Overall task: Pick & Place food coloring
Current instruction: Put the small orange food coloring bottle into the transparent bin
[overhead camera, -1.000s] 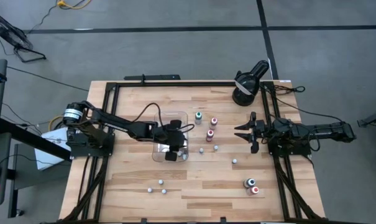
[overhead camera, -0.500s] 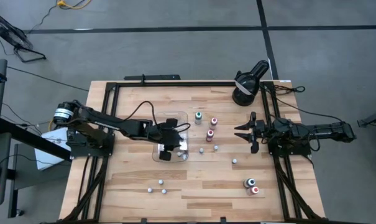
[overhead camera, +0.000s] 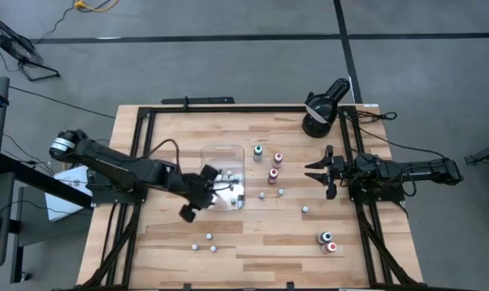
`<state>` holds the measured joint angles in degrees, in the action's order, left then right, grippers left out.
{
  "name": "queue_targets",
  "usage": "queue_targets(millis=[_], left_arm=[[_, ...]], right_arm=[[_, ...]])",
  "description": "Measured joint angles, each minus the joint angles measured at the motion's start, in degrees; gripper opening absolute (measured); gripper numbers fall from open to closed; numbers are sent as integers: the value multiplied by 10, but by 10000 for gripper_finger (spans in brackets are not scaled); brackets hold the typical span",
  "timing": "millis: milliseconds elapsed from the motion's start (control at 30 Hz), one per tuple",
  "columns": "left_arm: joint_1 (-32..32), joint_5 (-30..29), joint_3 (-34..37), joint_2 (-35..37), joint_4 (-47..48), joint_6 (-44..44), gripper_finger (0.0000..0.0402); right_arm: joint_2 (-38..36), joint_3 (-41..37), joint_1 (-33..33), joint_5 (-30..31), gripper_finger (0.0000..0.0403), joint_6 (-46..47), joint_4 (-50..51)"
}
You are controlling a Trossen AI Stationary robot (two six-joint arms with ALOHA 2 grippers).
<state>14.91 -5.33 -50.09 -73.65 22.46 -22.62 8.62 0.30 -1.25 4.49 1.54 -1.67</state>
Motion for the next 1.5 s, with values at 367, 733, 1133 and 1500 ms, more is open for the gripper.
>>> queue_targets(millis=[367, 733, 1133, 1500], left_arm=[[92, 54, 0, 48, 168, 114, 128], [254, 79, 3, 86, 257, 97, 128], [389, -45, 75, 10, 88, 181, 128], [391, -100, 64, -103, -13, 188, 128]], right_arm=[[0, 0, 0, 0, 113, 0, 0], [0, 0, 0, 0, 113, 0, 0], [0, 0, 0, 0, 113, 0, 0], [0, 0, 0, 0, 113, 0, 0]])
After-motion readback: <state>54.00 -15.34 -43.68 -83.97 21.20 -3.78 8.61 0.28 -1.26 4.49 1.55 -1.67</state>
